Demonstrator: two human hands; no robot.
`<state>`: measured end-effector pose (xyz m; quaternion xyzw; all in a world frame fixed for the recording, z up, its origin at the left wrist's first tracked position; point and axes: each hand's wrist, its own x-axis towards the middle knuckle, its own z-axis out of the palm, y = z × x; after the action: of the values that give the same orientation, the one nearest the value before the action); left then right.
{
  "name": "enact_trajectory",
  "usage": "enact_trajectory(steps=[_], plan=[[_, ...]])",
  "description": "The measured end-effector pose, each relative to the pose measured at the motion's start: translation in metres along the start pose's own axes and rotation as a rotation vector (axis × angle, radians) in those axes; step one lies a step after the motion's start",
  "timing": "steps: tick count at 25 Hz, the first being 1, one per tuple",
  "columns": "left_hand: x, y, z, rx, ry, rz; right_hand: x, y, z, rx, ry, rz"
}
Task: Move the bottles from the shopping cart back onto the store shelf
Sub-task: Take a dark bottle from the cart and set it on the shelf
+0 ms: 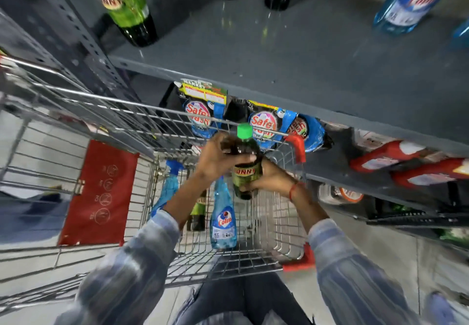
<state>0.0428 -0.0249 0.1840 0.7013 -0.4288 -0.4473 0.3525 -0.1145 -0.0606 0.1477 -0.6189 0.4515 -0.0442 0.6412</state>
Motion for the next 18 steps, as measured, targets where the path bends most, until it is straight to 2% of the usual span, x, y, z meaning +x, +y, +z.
enact_trajectory(steps=[2,7,10,18], plan=[[-0.005,0.048,-0.029,-0.018,0.103,0.15,-0.008,-0.049,-0.012,0.013,0.081,-0.133],[0.02,0.149,-0.094,-0.098,0.302,0.445,0.0,-0.155,-0.036,-0.079,0.445,-0.404],[0.05,0.176,-0.114,-0.069,0.333,0.468,0.025,-0.188,-0.041,-0.08,0.55,-0.451],[0.118,0.175,-0.139,-0.034,0.342,0.456,0.099,-0.226,-0.045,-0.002,0.581,-0.427]])
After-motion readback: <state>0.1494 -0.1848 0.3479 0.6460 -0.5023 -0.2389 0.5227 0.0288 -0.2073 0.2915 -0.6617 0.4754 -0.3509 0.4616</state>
